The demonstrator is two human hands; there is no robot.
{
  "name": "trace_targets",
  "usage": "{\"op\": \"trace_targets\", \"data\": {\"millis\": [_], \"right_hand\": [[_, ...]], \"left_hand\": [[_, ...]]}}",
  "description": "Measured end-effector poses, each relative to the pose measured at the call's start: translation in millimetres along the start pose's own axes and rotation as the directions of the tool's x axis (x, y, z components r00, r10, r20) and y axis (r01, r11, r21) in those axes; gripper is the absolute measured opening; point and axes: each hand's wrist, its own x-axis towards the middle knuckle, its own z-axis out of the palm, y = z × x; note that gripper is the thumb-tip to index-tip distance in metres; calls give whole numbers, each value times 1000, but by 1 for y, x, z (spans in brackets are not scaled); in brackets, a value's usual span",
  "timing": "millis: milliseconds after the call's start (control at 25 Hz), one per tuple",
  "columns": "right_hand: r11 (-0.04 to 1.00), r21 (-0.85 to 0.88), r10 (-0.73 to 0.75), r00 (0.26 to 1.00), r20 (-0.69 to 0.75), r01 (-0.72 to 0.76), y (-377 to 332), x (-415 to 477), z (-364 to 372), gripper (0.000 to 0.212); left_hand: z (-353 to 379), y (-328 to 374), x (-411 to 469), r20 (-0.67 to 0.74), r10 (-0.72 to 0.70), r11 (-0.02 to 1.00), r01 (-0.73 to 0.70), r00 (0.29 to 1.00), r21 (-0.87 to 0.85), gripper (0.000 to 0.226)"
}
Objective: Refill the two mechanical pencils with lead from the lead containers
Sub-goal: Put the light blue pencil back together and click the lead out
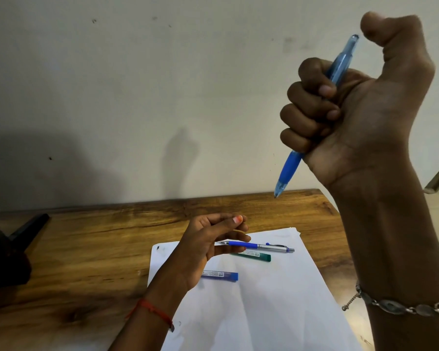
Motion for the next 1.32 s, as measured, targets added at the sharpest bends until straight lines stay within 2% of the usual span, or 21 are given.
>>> {"op": "trace_targets", "data": {"millis": [280, 1320], "right_hand": [[1000, 19, 20, 999, -42, -19, 1, 3, -2, 48], [999, 24, 36, 998, -51, -35, 5, 6, -5, 48]], "left_hand": [[1, 0, 1, -6, -3, 1000, 3, 1000, -4, 19], [4, 3, 2, 1, -10, 1000, 10, 1000, -24, 16]]}}
